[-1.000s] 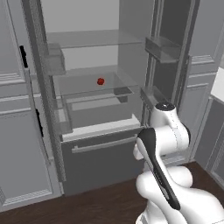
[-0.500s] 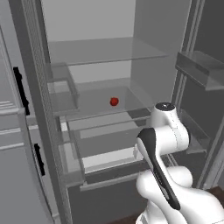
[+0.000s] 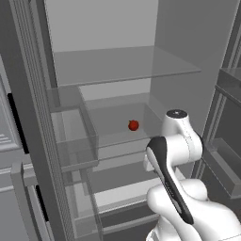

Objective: Place one bell pepper and one steak in each tupperware on the nearby counter, to pack two identical lunches.

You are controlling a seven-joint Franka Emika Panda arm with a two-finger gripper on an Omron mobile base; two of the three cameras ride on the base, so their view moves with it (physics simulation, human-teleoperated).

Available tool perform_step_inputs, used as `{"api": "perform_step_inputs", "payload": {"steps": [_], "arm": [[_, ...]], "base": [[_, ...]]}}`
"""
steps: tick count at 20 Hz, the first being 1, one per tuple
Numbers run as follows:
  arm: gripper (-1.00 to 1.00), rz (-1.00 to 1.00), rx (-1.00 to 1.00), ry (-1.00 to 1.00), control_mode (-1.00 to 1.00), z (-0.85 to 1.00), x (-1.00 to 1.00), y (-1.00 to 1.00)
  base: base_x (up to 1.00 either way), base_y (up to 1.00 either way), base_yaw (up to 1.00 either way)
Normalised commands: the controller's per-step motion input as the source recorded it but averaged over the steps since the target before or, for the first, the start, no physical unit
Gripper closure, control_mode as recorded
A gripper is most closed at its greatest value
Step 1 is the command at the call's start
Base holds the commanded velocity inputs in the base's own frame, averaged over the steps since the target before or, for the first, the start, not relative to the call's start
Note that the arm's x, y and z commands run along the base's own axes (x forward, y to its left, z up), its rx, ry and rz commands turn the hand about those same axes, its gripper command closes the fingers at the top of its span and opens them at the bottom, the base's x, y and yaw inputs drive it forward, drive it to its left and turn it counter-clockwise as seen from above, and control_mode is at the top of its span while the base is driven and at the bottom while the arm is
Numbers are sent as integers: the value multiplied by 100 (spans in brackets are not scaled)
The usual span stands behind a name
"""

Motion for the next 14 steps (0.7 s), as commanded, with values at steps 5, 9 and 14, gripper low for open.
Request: {"api": "perform_step_inputs", "payload": {"steps": [5, 9, 14], "arm": [[-100, 0, -1, -8, -100, 0, -3, 0], [-100, 0, -4, -40, -100, 18, -5, 9], [-100, 0, 12, -43, -100, 63, 27, 13]], "base": [[0, 0, 0], [0, 0, 0], [0, 0, 0]]}}
